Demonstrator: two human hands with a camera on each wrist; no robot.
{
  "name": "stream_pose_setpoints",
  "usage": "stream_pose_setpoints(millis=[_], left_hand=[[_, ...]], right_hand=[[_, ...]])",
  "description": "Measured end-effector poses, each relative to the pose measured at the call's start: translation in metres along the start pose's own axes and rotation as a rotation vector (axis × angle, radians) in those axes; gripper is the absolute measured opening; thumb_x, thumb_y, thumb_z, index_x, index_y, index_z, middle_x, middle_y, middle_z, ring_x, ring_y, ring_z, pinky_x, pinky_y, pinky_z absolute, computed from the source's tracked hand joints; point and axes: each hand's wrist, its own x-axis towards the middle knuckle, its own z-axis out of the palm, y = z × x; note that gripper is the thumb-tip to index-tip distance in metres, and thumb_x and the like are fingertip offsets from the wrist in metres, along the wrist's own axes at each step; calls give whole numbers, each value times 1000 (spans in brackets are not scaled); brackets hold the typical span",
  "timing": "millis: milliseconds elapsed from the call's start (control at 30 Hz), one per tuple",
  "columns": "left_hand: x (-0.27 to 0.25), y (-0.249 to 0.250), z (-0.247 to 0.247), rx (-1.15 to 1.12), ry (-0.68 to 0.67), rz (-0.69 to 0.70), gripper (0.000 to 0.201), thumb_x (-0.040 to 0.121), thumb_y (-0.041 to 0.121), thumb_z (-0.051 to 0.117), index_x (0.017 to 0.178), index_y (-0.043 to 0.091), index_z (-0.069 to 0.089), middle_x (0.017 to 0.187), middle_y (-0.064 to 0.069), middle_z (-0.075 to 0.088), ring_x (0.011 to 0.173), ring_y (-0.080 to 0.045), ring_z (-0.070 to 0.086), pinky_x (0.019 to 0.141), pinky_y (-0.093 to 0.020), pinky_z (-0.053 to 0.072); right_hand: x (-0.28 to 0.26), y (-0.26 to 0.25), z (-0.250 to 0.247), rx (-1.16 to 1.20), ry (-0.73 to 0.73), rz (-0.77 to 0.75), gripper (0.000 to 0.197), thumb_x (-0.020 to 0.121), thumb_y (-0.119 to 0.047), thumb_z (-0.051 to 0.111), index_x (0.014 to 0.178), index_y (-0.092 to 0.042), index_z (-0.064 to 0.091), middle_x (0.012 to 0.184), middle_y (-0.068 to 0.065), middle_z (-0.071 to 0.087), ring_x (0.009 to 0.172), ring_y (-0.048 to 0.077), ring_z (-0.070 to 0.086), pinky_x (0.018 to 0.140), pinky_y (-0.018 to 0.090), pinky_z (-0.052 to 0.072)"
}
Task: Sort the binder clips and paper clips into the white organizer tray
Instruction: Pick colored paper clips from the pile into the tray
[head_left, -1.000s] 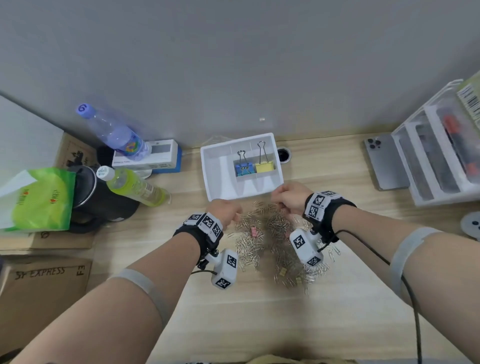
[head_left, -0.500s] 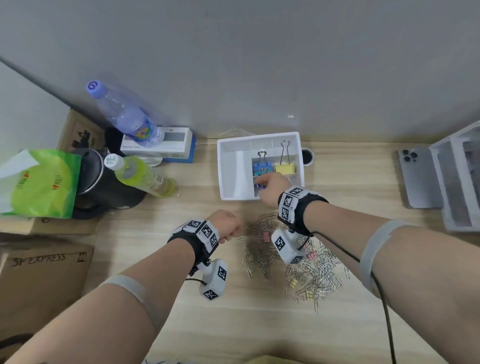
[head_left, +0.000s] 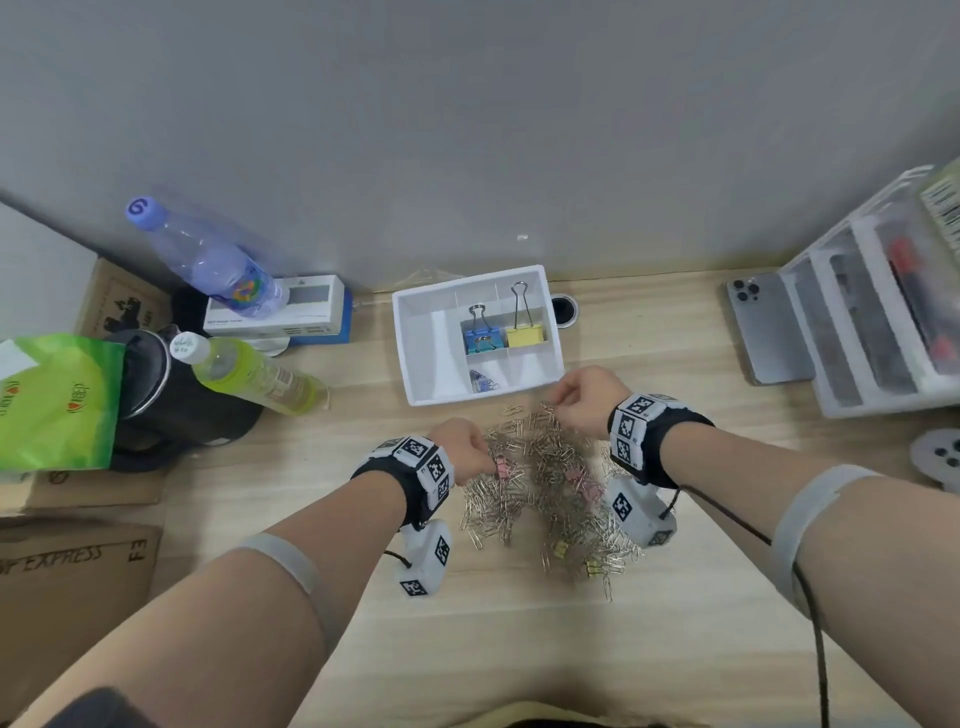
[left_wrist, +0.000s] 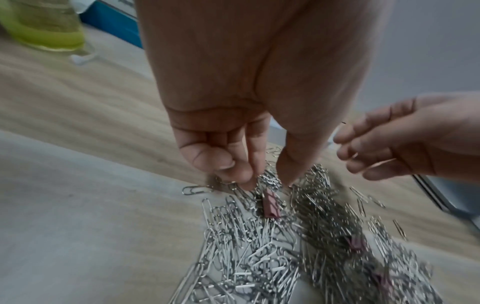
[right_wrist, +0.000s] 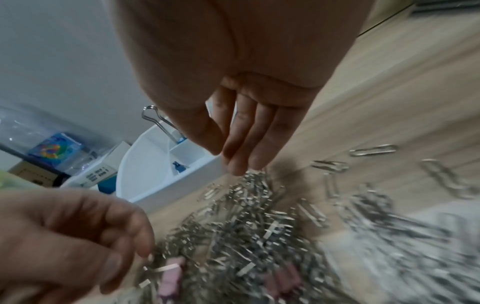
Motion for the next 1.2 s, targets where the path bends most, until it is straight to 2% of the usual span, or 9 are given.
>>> stream_pose_setpoints(millis=[267, 400, 567, 667, 800, 900, 1000, 1067, 1200], left_hand=[[3, 9, 28, 201, 147, -86, 26, 79, 39, 70, 73, 15, 63, 67, -2, 60, 62, -18, 59, 65, -30, 57], [3, 7, 41, 252, 165, -96, 46, 89, 43, 58, 55, 16, 43, 49, 2, 41, 45, -15, 42, 46, -23, 39], [-3, 5, 48, 106, 173, -64, 35, 93, 34, 54, 66, 13, 49, 63, -2, 51, 60, -20, 50, 55, -26, 43], [-10, 2, 51, -43, 274, -10, 37, 87, 32, 54, 58, 19, 36, 56, 0, 37, 52, -19, 38, 48, -21, 35], [-19, -5, 49, -176, 288, 48, 25, 77, 35, 56, 62, 18, 47, 59, -4, 42, 55, -16, 40, 50, -22, 35], [-23, -9, 48, -306, 256, 12, 23, 71, 36, 57, 65, 15, 59, 59, -6, 51, 53, -17, 47, 51, -27, 44], [-26, -9, 48, -497, 168, -19, 19, 79, 19, 59, 82, 2, 67, 66, -10, 66, 50, -17, 60, 49, -27, 52], [-28, -9, 48, -582, 129, -31, 16, 83, 8, 59, 88, -6, 66, 69, -13, 69, 47, -17, 61, 42, -26, 49], [-33, -5, 51, -510, 124, -45, 11, 82, 7, 56, 73, 6, 62, 66, -9, 68, 42, -12, 47, 35, -18, 34]], right_hand=[[-41, 47, 14, -88, -82, -11, 7, 77, -13, 75, 77, -13, 69, 90, -22, 63, 74, 9, 68, 72, 27, 58], [-62, 57, 22, -187, -271, -32, 19, 77, -23, 79, 84, -12, 65, 62, -1, 72, 56, 12, 71, 62, 30, 61], [-71, 69, 35, -272, -105, -64, 19, 79, -24, 75, 78, -17, 57, 67, -1, 67, 51, 12, 67, 50, 25, 53], [-68, 74, 36, -289, 22, -74, 21, 75, -26, 74, 78, -18, 55, 70, -4, 61, 65, 18, 61, 56, 26, 46], [-62, 80, 37, -286, 28, -43, 21, 76, -29, 73, 87, -20, 56, 88, -18, 57, 67, 13, 61, 60, 27, 49], [-60, 81, 38, -286, 24, -16, 11, 82, -29, 69, 82, -19, 65, 86, -6, 68, 67, 12, 62, 64, 25, 48], [-58, 81, 41, -231, 21, 14, 10, 83, -28, 67, 76, -22, 67, 76, -2, 68, 69, 15, 64, 66, 26, 50], [-59, 81, 41, -169, 25, 28, 9, 81, -27, 67, 74, -21, 67, 71, -1, 67, 69, 18, 65, 63, 25, 50], [-61, 83, 36, -198, 40, 13, 15, 77, -32, 74, 82, -22, 63, 76, -4, 64, 70, 14, 62, 62, 27, 52]])
